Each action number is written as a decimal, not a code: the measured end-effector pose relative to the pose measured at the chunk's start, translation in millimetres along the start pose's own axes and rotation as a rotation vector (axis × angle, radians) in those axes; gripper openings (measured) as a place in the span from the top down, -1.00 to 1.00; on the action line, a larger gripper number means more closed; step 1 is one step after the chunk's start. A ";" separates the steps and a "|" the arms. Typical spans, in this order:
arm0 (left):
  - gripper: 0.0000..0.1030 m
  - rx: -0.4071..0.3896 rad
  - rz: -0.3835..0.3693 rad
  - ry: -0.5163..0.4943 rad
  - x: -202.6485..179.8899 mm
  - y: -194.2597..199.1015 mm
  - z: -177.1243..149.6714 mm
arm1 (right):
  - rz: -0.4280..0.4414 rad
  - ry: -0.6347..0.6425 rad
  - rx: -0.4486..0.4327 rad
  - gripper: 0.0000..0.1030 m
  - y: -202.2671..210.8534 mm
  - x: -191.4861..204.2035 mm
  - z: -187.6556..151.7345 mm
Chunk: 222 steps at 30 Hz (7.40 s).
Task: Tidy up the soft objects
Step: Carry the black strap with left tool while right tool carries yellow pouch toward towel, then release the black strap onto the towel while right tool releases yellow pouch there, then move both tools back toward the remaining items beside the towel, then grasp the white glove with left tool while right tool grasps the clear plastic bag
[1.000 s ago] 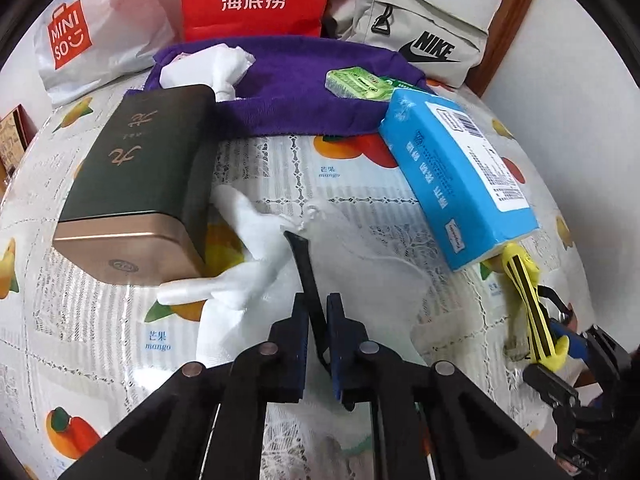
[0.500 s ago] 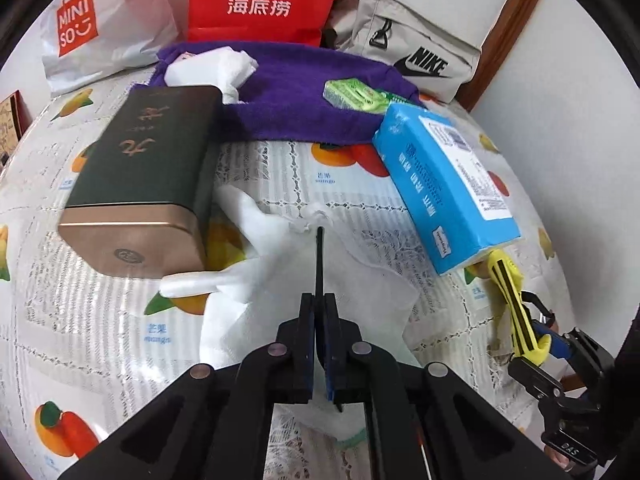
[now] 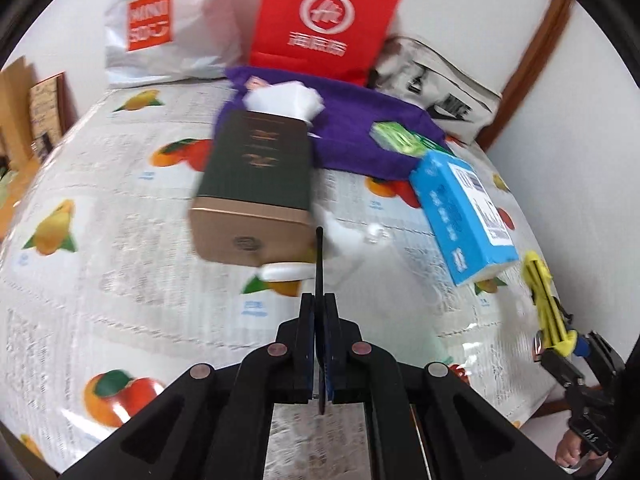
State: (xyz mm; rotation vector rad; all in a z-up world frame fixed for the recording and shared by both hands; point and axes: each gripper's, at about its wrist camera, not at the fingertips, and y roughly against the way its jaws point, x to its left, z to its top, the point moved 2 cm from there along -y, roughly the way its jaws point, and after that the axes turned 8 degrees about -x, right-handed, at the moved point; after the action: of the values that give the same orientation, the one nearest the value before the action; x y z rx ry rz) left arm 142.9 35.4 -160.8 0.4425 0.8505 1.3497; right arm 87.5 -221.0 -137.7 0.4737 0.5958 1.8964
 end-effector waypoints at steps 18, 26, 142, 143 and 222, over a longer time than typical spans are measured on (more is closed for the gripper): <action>0.91 -0.090 0.030 0.006 20.5 27.4 49.0 | -0.016 0.004 -0.114 0.06 -0.1 -7.9 80.3; 0.91 -0.106 0.030 -0.010 17.5 17.2 82.2 | -0.014 -0.026 -0.124 0.06 -31.5 -22.5 119.1; -0.28 -0.097 0.096 -0.016 30.6 -0.4 110.9 | 0.163 0.018 0.061 -0.54 -97.4 26.2 103.3; -0.29 -0.094 0.092 -0.014 32.0 1.7 106.0 | 0.175 0.019 0.065 -0.54 -95.2 31.0 95.9; 0.08 0.111 -0.127 -0.111 -17.1 -41.5 -28.6 | 0.282 0.150 0.058 0.68 -81.8 83.4 2.9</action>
State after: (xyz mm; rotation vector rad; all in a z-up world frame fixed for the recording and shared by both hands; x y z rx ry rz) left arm 149.2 5.3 -204.1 0.5356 0.8501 1.1547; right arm 117.2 -116.3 -180.0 0.4749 0.7140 2.2021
